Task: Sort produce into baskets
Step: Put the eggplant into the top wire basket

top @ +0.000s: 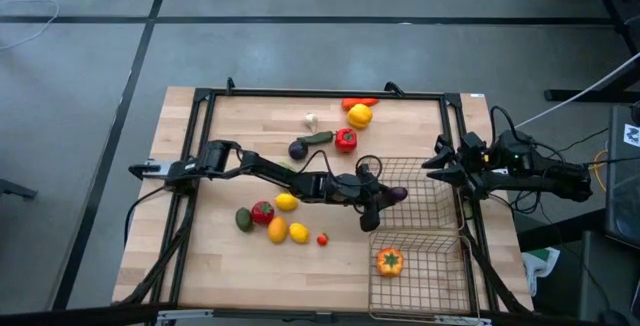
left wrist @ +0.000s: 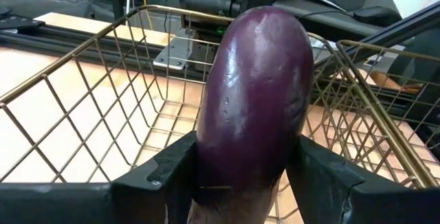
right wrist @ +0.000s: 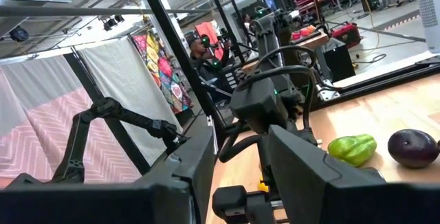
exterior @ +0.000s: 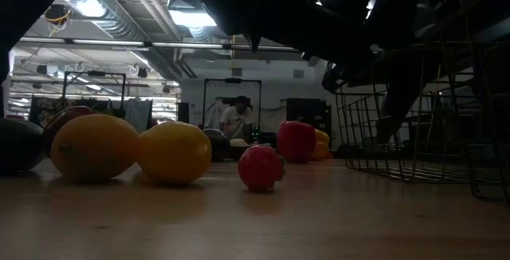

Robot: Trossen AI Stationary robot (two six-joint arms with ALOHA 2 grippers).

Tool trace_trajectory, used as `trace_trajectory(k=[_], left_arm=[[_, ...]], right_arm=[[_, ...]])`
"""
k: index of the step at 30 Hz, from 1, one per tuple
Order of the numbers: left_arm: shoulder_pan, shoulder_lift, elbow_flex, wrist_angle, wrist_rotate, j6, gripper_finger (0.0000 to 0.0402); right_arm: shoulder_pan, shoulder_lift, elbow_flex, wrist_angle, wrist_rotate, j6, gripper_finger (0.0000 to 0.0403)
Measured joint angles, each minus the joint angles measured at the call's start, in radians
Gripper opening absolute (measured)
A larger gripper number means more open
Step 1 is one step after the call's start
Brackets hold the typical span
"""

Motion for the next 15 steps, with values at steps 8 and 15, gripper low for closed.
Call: trace_trajectory(k=[8, 15], left_arm=[[0.000, -0.001, 0.000, -0.007, -0.001, -0.018, 0.0196], [0.001, -0.001, 0.001, -0.008, -0.001, -0.023, 0.0196]], right_arm=[[0.000, 0.000, 0.000, 0.000, 0.000, 0.000, 0.0138], [0.000, 0.000, 0.000, 0.001, 0.000, 0.000, 0.0138]])
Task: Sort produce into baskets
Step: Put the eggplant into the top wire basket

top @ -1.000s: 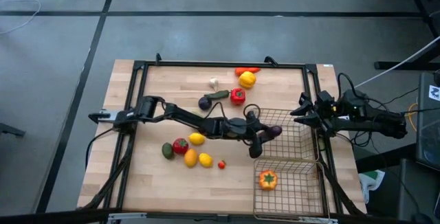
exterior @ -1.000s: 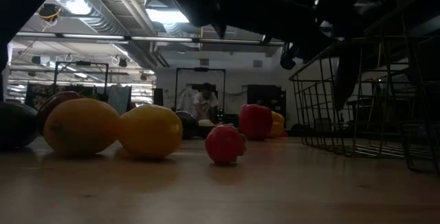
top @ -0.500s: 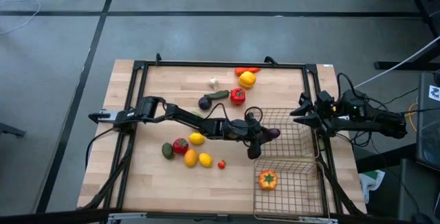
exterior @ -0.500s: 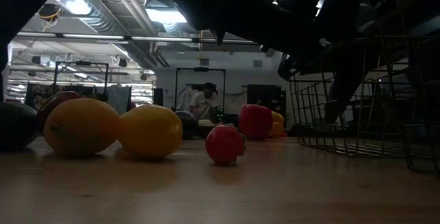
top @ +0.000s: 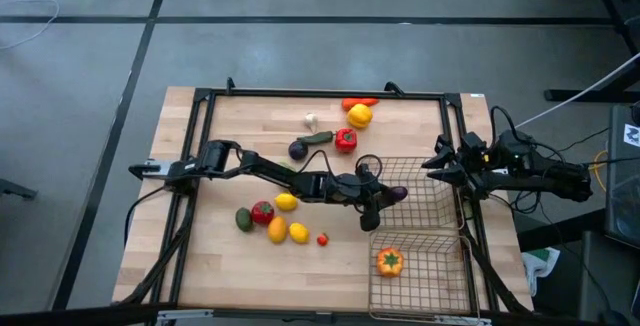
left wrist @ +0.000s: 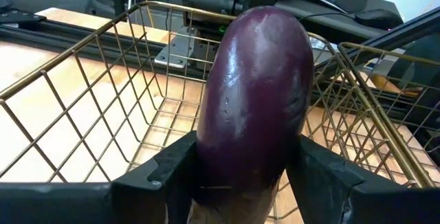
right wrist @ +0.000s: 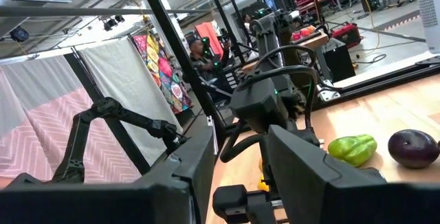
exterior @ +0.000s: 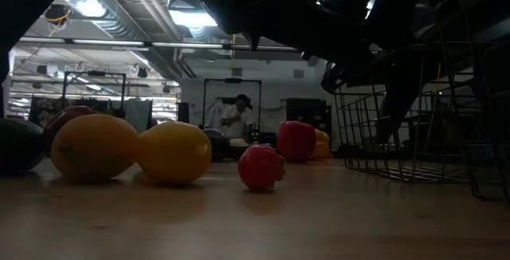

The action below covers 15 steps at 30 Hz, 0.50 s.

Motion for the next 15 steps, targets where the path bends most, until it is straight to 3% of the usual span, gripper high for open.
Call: trace_trajectory(k=[15], left_arm=[[0.001, 0.001, -0.002, 0.012, -0.003, 0.029, 0.0196]], right_arm=[[0.000, 0.000, 0.000, 0.000, 0.000, 0.001, 0.0138]])
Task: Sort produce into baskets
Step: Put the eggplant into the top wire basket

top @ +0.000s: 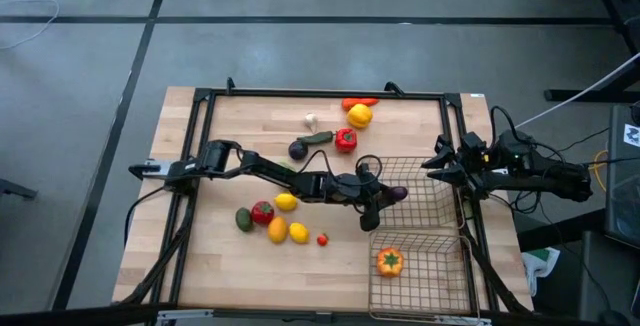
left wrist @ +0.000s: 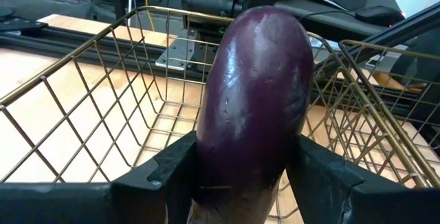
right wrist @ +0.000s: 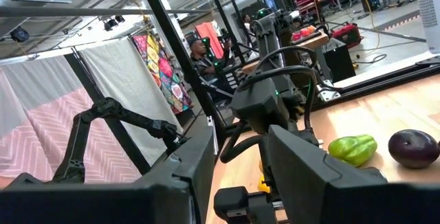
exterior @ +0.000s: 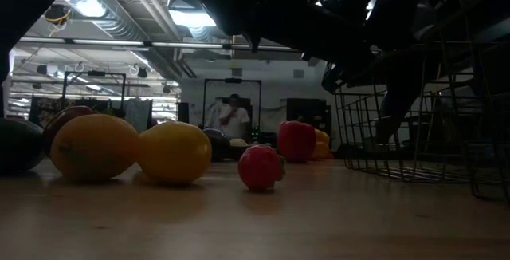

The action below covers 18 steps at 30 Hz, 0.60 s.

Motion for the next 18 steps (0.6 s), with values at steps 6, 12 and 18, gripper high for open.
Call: trace_trajectory(k=[6, 12, 18], left_arm=[[0.000, 0.000, 0.000, 0.028, 0.000, -0.006, 0.0196], [-0.004, 0.000, 0.000, 0.032, 0.001, 0.005, 0.0196], [0.000, 0.000, 0.000, 0.028, 0.003, -0.001, 0.0196]], right_arm=[[0.000, 0.000, 0.000, 0.000, 0.000, 0.000, 0.0138], [0.000, 0.000, 0.000, 0.000, 0.000, 0.002, 0.0138], [0.000, 0.000, 0.000, 0.000, 0.000, 0.002, 0.0138]])
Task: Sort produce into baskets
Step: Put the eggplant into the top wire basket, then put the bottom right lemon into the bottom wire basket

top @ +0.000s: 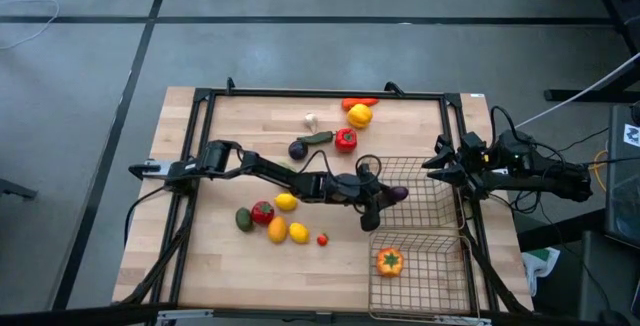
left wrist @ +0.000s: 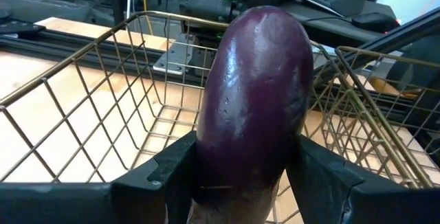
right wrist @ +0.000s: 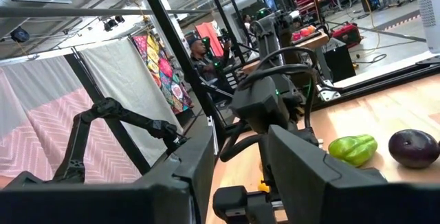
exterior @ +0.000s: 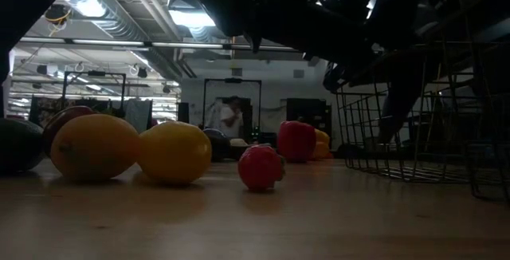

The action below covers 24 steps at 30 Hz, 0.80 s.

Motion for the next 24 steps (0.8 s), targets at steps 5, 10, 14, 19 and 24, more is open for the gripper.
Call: trace_trajectory(k=[5, 10, 14, 19, 24], left_arm=[[0.000, 0.000, 0.000, 0.001, 0.000, 0.000, 0.0196], [0.004, 0.000, 0.000, 0.007, 0.001, -0.026, 0.0197], [0.010, 0.000, 0.000, 0.011, 0.023, -0.057, 0.0222], [0.010, 0.000, 0.000, 0.010, 0.038, -0.026, 0.0281], [0.009, 0.000, 0.000, 0.008, 0.038, -0.026, 0.0310]], right_arm=[[0.000, 0.000, 0.000, 0.000, 0.000, 0.000, 0.0138], [0.000, 0.000, 0.000, 0.000, 0.000, 0.000, 0.0138], [0.000, 0.000, 0.000, 0.000, 0.000, 0.000, 0.0138], [0.000, 0.000, 0.000, -0.001, 0.000, 0.000, 0.0138], [0.000, 0.000, 0.000, 0.000, 0.000, 0.000, 0.0138]])
